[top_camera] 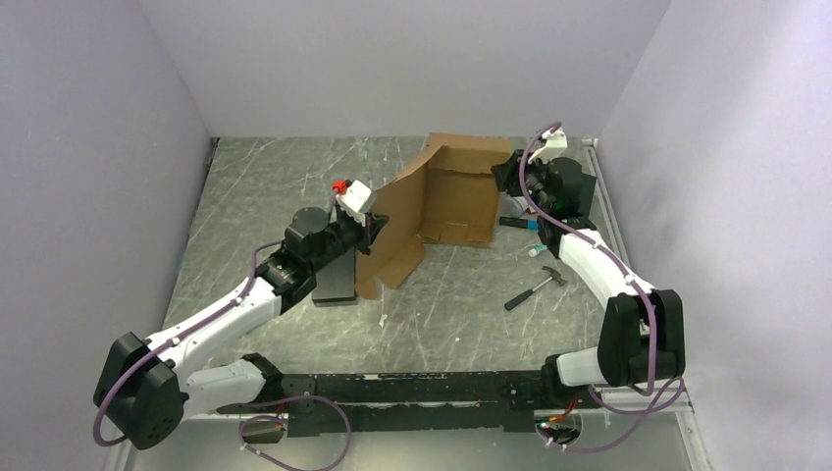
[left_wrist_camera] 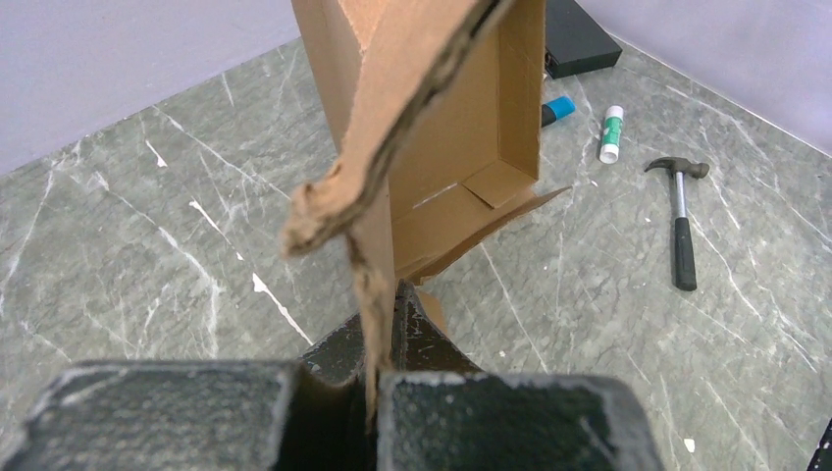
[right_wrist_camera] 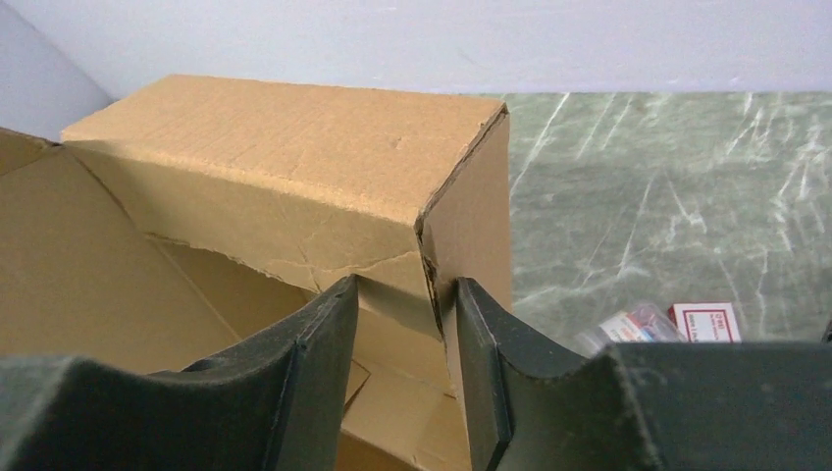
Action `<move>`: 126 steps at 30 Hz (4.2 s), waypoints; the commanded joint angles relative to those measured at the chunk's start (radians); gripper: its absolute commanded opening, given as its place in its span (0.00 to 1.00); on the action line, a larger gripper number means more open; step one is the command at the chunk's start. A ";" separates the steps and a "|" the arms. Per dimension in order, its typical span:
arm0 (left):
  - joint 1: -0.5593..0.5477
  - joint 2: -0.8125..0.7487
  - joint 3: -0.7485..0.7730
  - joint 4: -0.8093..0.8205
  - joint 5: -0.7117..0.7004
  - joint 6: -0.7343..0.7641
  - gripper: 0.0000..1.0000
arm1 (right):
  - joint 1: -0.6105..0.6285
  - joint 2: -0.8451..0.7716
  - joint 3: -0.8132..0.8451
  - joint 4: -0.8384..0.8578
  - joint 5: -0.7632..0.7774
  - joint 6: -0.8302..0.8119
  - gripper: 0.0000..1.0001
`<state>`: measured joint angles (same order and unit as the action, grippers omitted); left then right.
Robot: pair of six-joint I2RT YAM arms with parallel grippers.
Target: Fold the paper box
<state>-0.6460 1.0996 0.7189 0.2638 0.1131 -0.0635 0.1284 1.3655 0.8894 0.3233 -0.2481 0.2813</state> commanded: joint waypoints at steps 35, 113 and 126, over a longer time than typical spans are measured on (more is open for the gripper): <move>-0.010 0.073 0.081 -0.063 0.081 0.022 0.00 | 0.072 0.131 0.089 0.219 0.224 -0.231 0.38; 0.033 0.827 1.367 -0.747 0.280 0.889 0.87 | 0.081 0.135 0.072 0.275 0.081 -0.247 0.00; -0.013 0.920 1.301 -0.637 0.153 1.021 0.62 | 0.088 0.138 0.069 0.276 0.089 -0.242 0.00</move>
<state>-0.6525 2.0022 2.0418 -0.4427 0.3218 0.8532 0.2096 1.5364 0.9371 0.5755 -0.1402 0.0364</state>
